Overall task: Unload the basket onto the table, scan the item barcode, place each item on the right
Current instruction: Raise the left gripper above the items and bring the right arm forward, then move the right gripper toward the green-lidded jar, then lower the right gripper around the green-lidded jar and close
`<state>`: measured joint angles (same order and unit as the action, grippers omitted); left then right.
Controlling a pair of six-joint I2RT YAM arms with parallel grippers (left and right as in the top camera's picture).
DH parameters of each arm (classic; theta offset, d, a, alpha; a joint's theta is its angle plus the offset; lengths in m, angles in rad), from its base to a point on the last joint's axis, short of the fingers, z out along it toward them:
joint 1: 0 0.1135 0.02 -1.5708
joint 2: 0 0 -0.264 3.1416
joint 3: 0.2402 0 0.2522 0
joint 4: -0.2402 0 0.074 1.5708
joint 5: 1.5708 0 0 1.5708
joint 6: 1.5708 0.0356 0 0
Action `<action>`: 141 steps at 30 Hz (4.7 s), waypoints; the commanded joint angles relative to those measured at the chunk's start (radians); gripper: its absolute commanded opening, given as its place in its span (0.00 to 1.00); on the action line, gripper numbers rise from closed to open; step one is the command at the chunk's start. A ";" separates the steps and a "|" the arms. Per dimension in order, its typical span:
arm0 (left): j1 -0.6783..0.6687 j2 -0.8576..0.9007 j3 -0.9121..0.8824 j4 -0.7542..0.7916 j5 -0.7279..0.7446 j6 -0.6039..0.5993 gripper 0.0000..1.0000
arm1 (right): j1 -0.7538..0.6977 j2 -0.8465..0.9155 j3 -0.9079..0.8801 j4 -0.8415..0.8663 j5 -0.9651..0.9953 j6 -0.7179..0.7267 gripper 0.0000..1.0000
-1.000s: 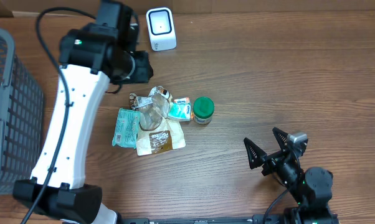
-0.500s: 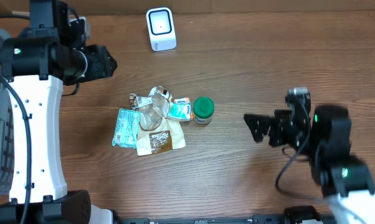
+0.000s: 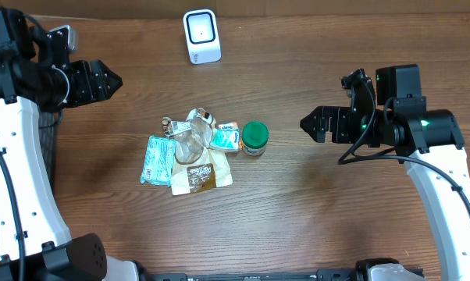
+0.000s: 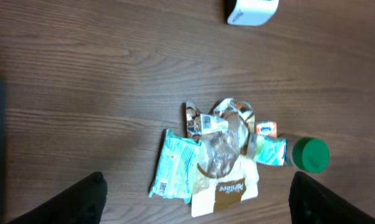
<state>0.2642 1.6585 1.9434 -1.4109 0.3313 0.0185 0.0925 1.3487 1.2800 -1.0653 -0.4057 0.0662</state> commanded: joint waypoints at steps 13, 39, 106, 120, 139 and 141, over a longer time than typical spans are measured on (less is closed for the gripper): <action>-0.003 -0.013 0.005 -0.014 0.051 0.064 1.00 | 0.005 -0.010 0.031 0.009 0.043 0.011 0.96; -0.003 -0.013 0.005 -0.014 0.050 0.064 0.99 | 0.065 -0.010 0.031 0.122 0.110 0.008 0.92; -0.003 -0.011 0.005 -0.014 0.050 0.064 1.00 | 0.260 0.092 0.092 0.222 0.381 0.057 0.87; -0.003 -0.011 0.005 -0.014 0.050 0.064 0.99 | 0.262 0.088 0.222 0.363 0.585 0.015 0.88; -0.003 -0.011 0.005 -0.014 0.050 0.064 0.99 | 0.390 0.243 0.218 0.107 0.309 0.016 1.00; -0.003 -0.011 0.005 -0.014 0.050 0.064 1.00 | 0.396 0.269 0.218 0.108 0.310 0.016 1.00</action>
<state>0.2634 1.6585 1.9434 -1.4239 0.3672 0.0597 0.4808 1.5932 1.4719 -0.9630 -0.0883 0.0814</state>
